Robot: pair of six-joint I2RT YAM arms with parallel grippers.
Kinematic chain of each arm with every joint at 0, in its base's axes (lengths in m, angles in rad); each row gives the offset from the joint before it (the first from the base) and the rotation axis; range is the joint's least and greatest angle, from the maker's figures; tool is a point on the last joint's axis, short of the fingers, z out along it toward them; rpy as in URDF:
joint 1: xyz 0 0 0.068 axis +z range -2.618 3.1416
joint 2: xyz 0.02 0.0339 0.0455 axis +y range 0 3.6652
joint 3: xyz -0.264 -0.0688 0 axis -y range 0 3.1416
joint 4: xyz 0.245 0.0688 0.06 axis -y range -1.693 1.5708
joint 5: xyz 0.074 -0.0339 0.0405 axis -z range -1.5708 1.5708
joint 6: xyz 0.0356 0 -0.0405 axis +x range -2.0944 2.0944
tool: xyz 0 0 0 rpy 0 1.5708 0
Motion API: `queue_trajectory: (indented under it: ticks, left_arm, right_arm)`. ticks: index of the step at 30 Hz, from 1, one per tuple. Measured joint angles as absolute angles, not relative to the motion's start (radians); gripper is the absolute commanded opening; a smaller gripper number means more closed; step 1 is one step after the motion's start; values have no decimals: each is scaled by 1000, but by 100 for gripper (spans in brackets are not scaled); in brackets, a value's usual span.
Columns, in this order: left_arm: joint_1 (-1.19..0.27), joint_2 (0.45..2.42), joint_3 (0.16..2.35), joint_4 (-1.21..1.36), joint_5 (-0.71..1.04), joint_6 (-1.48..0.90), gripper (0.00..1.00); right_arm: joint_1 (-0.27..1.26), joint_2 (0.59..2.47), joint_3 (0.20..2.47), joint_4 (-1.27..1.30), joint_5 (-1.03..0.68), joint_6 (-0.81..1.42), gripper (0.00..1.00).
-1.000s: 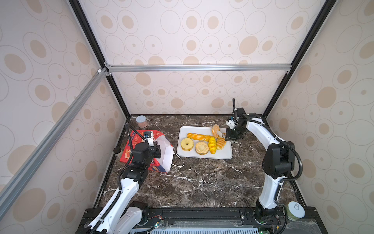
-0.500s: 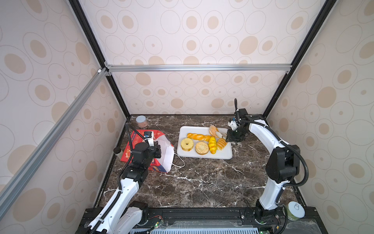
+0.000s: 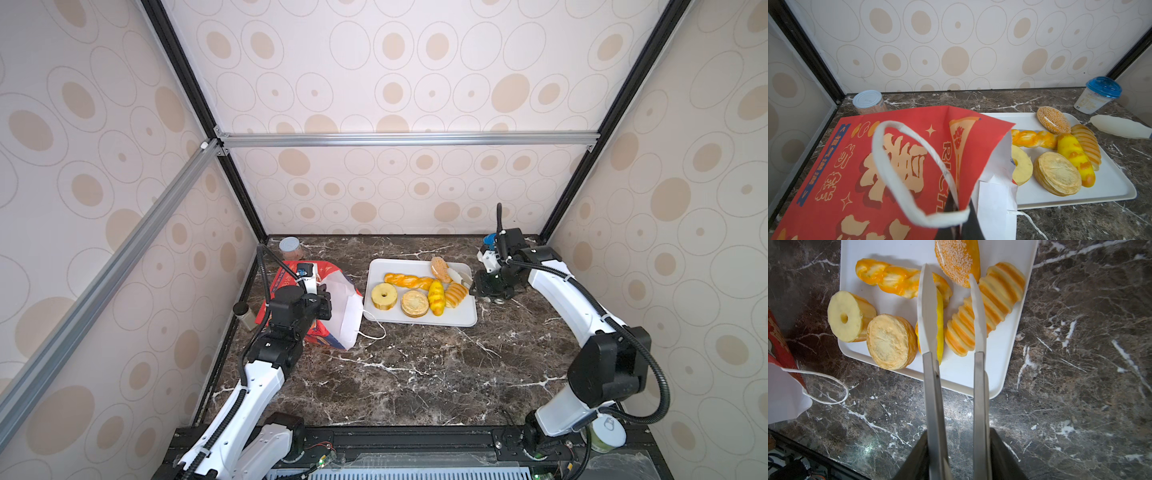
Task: Take the fake bread out of the paper bag
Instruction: 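Lift the red bag upright with the left gripper while the right opens the tongs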
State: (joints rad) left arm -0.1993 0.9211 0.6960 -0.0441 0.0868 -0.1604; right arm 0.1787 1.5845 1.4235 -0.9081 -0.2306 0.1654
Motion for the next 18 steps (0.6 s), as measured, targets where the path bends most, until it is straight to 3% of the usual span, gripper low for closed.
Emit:
queue_trajectory:
  ticks: [10,18]
  left_arm:
    - [-197,1099,1059,-196,107,-225,0]
    - [-180,1373,1468,-392,187,-297,4]
  right_arm:
    - [49,1361,1076,-694,-101,249,34]
    - [4,1423,963,-566,-47,280,33]
